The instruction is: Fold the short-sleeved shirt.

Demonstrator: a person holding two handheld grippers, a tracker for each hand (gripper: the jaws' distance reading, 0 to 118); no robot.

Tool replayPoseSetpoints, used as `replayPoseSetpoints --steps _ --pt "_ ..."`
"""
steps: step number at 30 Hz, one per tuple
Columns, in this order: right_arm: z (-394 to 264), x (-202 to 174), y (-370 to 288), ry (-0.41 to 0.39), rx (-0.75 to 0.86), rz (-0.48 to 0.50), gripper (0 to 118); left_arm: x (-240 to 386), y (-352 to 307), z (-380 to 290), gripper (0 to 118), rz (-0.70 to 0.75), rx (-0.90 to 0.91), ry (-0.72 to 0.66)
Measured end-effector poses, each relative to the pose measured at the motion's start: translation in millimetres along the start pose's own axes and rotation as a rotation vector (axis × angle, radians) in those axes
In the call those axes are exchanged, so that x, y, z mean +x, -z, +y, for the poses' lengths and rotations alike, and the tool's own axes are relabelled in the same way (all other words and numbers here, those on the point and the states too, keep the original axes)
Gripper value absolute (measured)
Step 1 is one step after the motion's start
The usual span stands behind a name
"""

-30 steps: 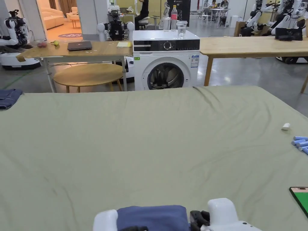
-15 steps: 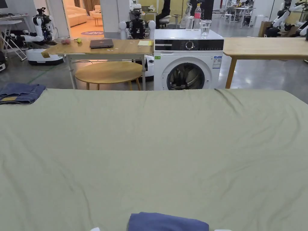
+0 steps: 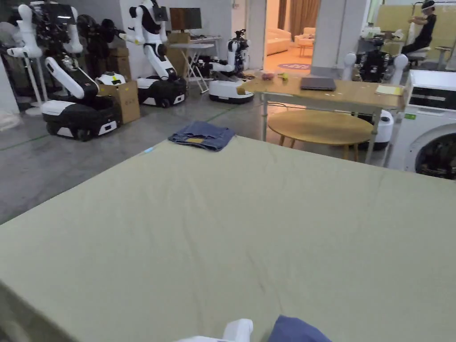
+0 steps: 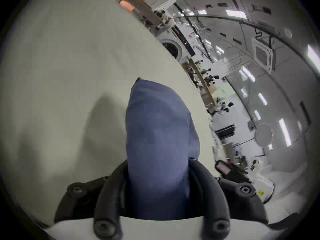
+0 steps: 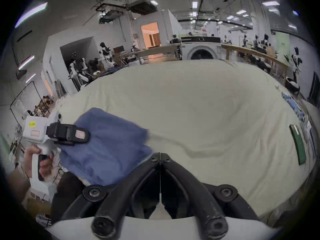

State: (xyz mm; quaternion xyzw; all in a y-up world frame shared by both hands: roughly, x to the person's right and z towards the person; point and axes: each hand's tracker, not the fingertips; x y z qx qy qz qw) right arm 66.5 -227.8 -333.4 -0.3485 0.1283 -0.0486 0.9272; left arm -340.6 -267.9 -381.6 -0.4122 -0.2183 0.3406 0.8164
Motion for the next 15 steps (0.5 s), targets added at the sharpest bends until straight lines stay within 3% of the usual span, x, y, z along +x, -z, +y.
replayPoseSetpoints --steps 7,11,13,14,15 --pt "14.4 -47.4 15.8 -0.038 -0.003 0.022 0 -118.0 -144.9 108.9 32 0.364 0.036 0.136" --pt "14.8 -70.3 26.7 -0.053 -0.009 0.021 0 -173.1 -187.2 153.7 32 0.485 0.070 0.096" --pt "13.9 -80.0 32.3 -0.064 -0.017 0.017 0 -185.9 -190.2 158.0 32 0.406 0.050 0.058" --pt "13.3 -83.8 34.4 -0.072 -0.019 0.022 0 -188.9 -189.7 155.8 35 0.368 0.066 0.033" --pt "13.7 -88.9 35.1 -0.076 -0.022 0.026 0 -188.0 -188.3 151.3 58 0.350 0.108 0.057"
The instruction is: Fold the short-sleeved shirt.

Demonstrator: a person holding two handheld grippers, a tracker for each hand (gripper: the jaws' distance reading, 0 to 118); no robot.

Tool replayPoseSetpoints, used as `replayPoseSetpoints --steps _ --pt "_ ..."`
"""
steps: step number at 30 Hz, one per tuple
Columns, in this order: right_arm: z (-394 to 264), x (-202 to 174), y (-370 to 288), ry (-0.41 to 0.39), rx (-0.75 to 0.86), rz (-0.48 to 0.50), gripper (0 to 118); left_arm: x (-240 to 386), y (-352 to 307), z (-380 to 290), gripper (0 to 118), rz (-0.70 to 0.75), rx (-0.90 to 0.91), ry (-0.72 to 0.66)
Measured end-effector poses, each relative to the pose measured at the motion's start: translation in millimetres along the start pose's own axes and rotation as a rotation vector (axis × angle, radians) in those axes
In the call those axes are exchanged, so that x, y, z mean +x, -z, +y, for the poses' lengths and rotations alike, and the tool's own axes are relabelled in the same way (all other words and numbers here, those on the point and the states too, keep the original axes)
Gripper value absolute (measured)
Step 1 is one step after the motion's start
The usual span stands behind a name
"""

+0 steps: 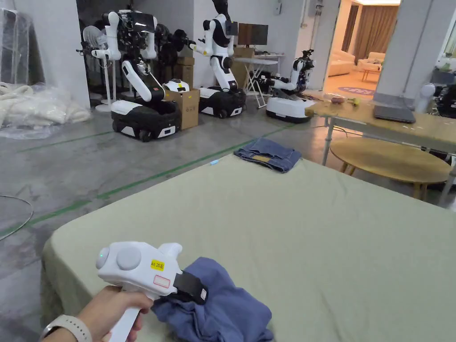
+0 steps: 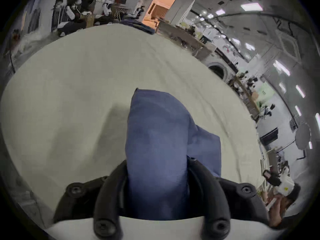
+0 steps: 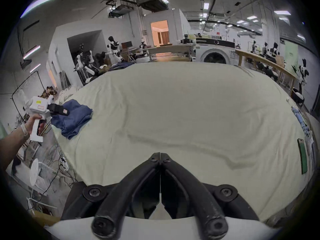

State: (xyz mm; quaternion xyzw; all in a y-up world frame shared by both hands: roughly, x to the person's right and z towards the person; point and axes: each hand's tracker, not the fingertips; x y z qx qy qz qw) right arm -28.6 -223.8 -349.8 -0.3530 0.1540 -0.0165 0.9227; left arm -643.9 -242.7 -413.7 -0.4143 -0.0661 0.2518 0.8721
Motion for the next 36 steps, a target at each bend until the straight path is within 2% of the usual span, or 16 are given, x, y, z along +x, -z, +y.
replayPoseSetpoints --steps 1,2,4,8,9,10,11,12,13,14,15,18,25,27,31,36 --pt "0.4 -3.5 0.8 -0.003 -0.004 0.001 0 2.1 0.4 -4.8 85 0.017 0.028 0.003" --pt "0.3 -5.7 0.9 -0.008 -0.005 0.005 0 0.2 -2.2 -6.8 103 0.034 0.047 -0.017" --pt "2.5 -10.9 -1.3 -0.024 -0.009 0.011 0 -9.1 -18.0 -5.7 108 0.008 0.073 -0.052" --pt "4.2 -10.5 -10.5 -0.035 0.007 0.016 0 -30.8 -71.0 -2.6 108 0.137 0.190 -0.079" --pt "3.8 -9.4 -12.5 -0.036 0.013 0.017 0 -40.1 -79.8 -0.7 103 0.165 0.212 -0.091" --pt "3.2 -9.5 -15.5 -0.040 0.022 0.014 0 -43.3 -89.8 -2.6 84 0.205 0.236 -0.107" --pt "2.1 -9.4 -19.0 -0.047 0.033 0.007 0 -42.8 -98.2 -6.6 84 0.240 0.251 -0.106" --pt "0.7 -7.1 -21.3 -0.050 0.043 0.002 0 -39.7 -102.7 -9.6 73 0.256 0.261 -0.090" --pt "-0.2 -4.9 -25.4 -0.050 0.059 -0.008 0 -32.0 -104.3 -13.7 45 0.296 0.264 -0.076" --pt "0.0 -2.2 -30.5 -0.053 0.074 -0.011 0 -19.2 -100.9 -18.7 5 0.355 0.260 -0.043" --pt "0.7 0.0 -34.4 -0.060 0.086 -0.019 0 -9.2 -100.1 -21.6 0 0.367 0.269 -0.011" --pt "7.1 11.1 -53.0 -0.095 0.168 -0.084 0 55.5 -90.6 -36.1 0 0.357 0.297 0.095" --pt "34.8 51.9 -107.2 -0.073 0.431 -0.245 0 252.0 -64.9 -66.9 0 0.286 0.564 0.368" --pt "50.4 68.2 -125.0 -0.052 0.489 -0.251 0 306.9 -60.3 -76.3 0 0.239 0.618 0.409" --pt "80.7 98.3 -155.8 -0.085 0.587 -0.313 0 398.8 -57.8 -83.8 0 0.180 0.703 0.493" --pt "104.5 107.5 -179.8 -0.114 0.663 -0.343 0 474.2 -58.9 -88.7 0 0.156 0.752 0.604"
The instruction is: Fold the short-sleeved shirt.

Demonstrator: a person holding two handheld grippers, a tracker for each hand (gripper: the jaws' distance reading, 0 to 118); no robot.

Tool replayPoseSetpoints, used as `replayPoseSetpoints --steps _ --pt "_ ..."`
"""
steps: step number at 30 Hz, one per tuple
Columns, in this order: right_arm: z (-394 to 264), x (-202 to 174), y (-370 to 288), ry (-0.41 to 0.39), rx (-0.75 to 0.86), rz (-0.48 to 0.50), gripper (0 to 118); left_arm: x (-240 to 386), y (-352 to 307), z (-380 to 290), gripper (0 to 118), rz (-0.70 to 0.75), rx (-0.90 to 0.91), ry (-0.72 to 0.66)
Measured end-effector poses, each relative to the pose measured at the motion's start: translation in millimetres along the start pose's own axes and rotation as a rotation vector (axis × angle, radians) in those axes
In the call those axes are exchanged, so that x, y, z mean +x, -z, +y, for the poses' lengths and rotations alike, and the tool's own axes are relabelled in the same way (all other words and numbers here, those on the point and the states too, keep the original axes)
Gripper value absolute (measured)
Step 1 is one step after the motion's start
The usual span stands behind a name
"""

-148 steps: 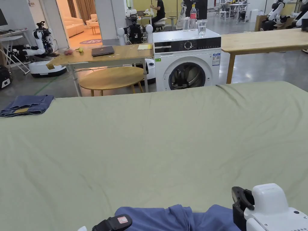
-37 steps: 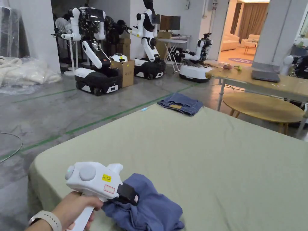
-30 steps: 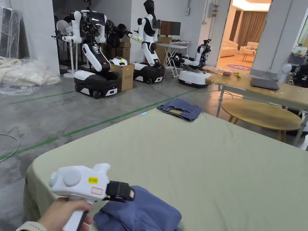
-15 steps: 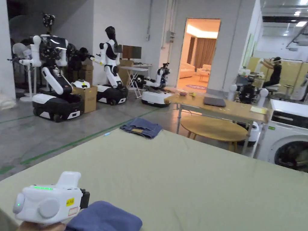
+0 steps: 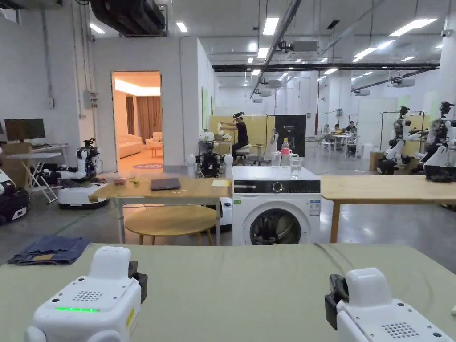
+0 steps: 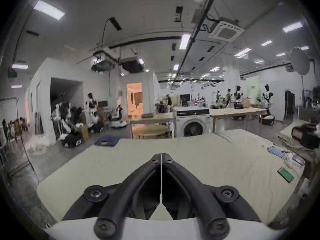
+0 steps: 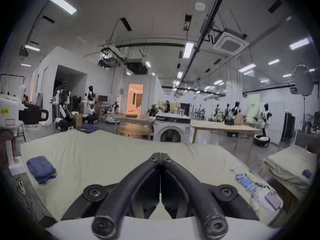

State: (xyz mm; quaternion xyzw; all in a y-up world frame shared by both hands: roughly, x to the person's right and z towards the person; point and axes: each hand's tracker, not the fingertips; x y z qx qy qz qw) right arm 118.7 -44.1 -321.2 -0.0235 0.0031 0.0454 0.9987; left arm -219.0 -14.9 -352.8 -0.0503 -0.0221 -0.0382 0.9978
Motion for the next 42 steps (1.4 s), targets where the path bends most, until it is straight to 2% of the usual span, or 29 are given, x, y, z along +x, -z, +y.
replayPoseSetpoints --steps 5,14,17,18,20,22,23,24,25,26,27,29,34,40,42 --pt "15.0 6.8 -1.8 0.055 0.029 0.008 0 20.0 1.2 9.2 0 -0.010 0.008 0.025" --pt "15.4 5.5 8.5 0.072 0.026 0.010 0 20.4 -5.8 9.6 0 0.002 0.032 0.058" --pt "14.6 2.2 10.1 0.056 0.031 0.010 0 22.0 -3.8 10.2 0 -0.002 0.029 0.063" --pt "15.0 1.8 10.1 0.054 0.032 0.010 6 22.3 -3.7 10.3 0 -0.005 0.029 0.061" --pt "15.5 1.4 11.3 0.059 0.020 0.020 18 24.6 -3.2 10.5 16 -0.007 0.023 0.059" --pt "14.8 0.0 12.6 0.055 0.013 0.022 43 25.7 -1.4 9.3 31 -0.010 0.024 0.061" --pt "14.6 -0.3 12.9 0.053 0.012 0.022 56 26.3 -1.5 9.0 44 -0.011 0.026 0.060" --pt "14.1 -0.1 13.6 0.052 0.010 0.024 75 26.7 -1.6 9.1 70 -0.015 0.025 0.058" --pt "13.9 -0.1 14.3 0.054 0.009 0.027 88 25.8 -0.8 7.8 89 -0.017 0.024 0.055" --pt "13.9 -0.2 15.0 0.056 0.006 0.034 98 25.6 -0.6 7.4 104 -0.020 0.025 0.051" --pt "14.0 -0.5 15.5 0.057 0.003 0.041 106 25.5 -0.8 7.2 113 -0.024 0.030 0.046" --pt "14.1 -0.4 15.6 0.060 0.008 0.061 112 25.3 -2.1 7.2 114 -0.018 0.049 0.041" --pt "21.2 -1.9 16.1 0.094 0.001 0.065 113 24.8 -4.0 10.1 114 -0.019 0.054 0.045" --pt "28.3 0.7 12.0 0.144 -0.015 0.115 113 20.9 -4.1 12.3 114 -0.042 0.036 0.023" --pt "29.8 -0.6 11.6 0.131 -0.020 0.108 113 20.0 -5.1 12.0 114 -0.042 0.036 0.021"
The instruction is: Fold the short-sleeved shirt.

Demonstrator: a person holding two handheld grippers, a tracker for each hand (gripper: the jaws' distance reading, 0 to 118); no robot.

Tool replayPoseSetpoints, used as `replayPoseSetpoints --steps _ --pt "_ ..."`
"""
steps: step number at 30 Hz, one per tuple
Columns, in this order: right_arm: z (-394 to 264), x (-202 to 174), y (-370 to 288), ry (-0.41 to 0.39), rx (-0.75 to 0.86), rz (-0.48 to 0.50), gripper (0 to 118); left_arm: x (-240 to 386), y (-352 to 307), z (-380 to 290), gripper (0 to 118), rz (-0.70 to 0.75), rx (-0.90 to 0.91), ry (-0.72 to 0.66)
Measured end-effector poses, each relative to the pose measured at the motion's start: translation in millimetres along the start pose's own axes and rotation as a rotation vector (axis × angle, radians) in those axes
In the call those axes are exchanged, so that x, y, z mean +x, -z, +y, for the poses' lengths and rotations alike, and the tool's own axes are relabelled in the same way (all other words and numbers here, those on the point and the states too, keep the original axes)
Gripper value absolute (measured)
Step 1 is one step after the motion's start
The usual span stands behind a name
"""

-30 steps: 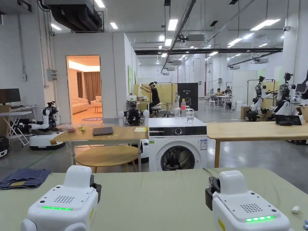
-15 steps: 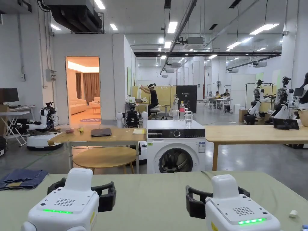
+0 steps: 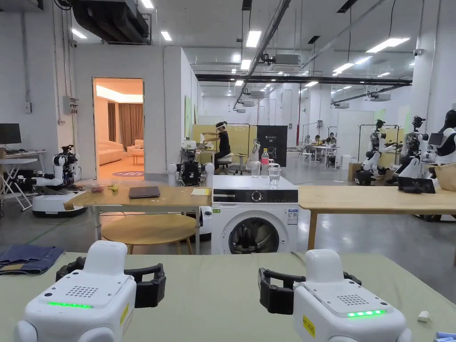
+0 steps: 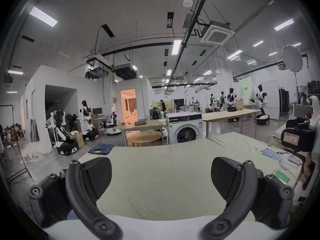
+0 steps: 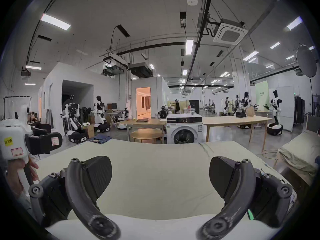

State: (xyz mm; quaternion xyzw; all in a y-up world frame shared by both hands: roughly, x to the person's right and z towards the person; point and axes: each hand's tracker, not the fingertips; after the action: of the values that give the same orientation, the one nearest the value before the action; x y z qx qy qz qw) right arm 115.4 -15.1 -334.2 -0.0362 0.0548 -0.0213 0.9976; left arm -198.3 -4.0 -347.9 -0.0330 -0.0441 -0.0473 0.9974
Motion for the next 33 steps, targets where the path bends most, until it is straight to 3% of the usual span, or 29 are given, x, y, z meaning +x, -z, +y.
replayPoseSetpoints --steps 3,8,14,19,26,33 --pt "2.5 -2.7 -0.1 -0.017 -0.011 -0.029 113 -1.2 0.2 0.6 114 -0.002 -0.008 0.002" --pt "1.5 3.0 -1.3 0.007 -0.011 0.027 113 -11.2 2.9 1.2 114 -0.024 -0.033 -0.039" --pt "-0.9 -4.8 0.9 -0.024 -0.017 -0.029 113 -14.5 4.0 0.4 114 -0.003 -0.034 -0.044" --pt "-0.1 -4.7 0.6 -0.023 -0.031 0.001 113 -14.7 3.4 -0.7 114 -0.001 -0.029 -0.037" --pt "2.9 4.6 -1.7 0.065 -0.046 0.063 113 -17.1 2.5 -1.3 114 0.004 -0.027 -0.044" --pt "3.3 -3.5 -1.5 0.010 -0.052 -0.093 113 -15.3 1.5 -1.9 114 0.003 -0.030 -0.056"
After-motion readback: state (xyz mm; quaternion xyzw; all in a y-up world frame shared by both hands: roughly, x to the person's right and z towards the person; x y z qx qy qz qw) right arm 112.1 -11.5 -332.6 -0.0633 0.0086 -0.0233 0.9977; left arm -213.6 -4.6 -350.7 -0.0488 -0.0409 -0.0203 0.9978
